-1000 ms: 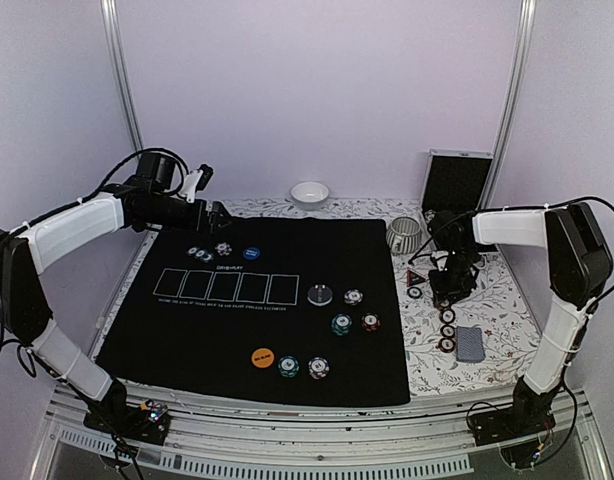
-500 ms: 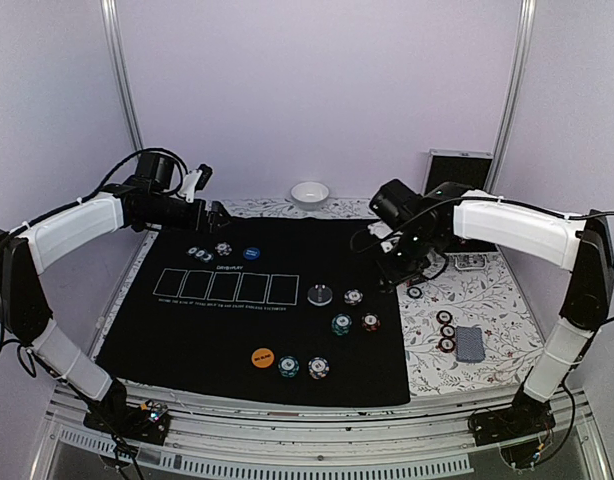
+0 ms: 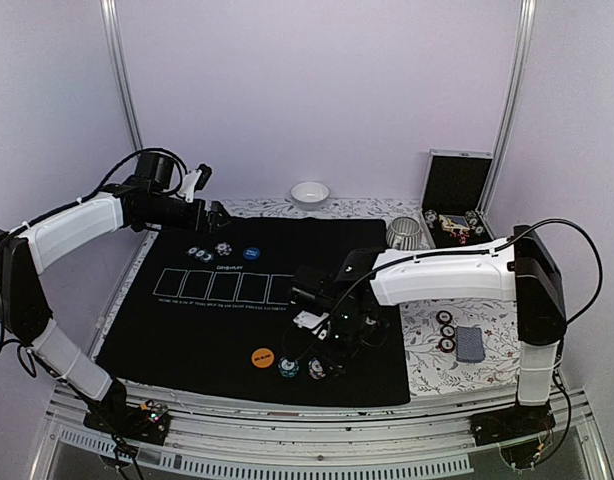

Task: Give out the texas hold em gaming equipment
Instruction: Place the poker chips pile in the big blind area.

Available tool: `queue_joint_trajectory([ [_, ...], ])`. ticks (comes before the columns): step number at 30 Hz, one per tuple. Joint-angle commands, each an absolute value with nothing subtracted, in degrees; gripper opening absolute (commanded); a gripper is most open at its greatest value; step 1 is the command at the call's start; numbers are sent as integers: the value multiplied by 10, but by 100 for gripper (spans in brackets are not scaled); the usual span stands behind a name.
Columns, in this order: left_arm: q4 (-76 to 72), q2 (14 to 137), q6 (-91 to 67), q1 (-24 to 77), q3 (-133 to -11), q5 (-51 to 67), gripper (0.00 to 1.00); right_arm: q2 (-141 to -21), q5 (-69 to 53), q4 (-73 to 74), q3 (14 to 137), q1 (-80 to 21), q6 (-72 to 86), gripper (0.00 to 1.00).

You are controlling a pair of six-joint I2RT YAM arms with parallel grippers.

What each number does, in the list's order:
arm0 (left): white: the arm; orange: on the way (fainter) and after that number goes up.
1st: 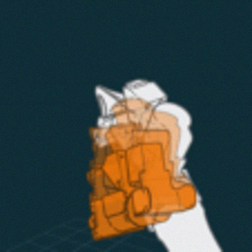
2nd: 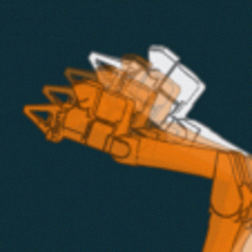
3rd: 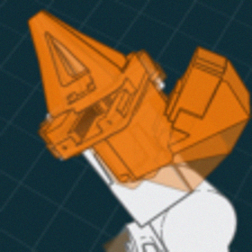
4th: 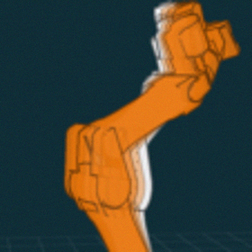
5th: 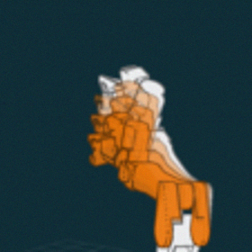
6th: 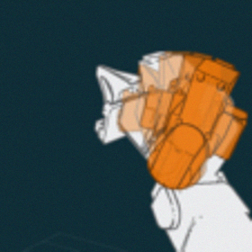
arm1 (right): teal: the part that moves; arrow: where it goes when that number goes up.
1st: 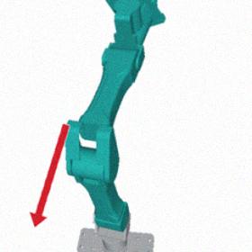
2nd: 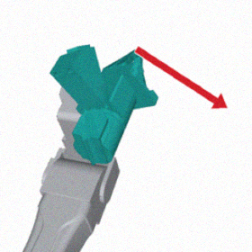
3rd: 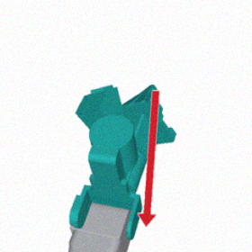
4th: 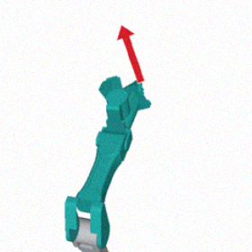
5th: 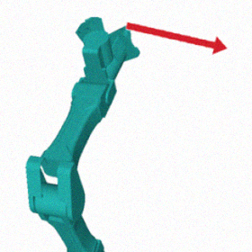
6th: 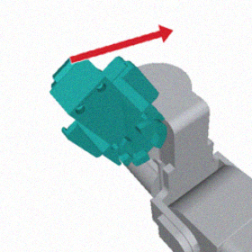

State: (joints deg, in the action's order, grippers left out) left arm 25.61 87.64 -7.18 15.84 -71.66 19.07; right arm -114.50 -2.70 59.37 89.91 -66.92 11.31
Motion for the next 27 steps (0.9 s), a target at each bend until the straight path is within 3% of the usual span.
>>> queue_joint_trajectory([
  [1, 248, 868, -75, 153, -710, 199, 98, -1173, -60, 576, 940, -694, 101, 14],
  [12, 248, 867, -74, 152, -710, 195, 98, -1250, -86, 539, 1102, -710, 72, 13],
  [21, 248, 867, -73, 150, -710, 191, 98, -1419, -70, 555, 1291, -740, 69, 13],
  [27, 248, 869, -74, 150, -710, 195, 98, -1459, -33, 581, 1328, -740, 86, 13],
])
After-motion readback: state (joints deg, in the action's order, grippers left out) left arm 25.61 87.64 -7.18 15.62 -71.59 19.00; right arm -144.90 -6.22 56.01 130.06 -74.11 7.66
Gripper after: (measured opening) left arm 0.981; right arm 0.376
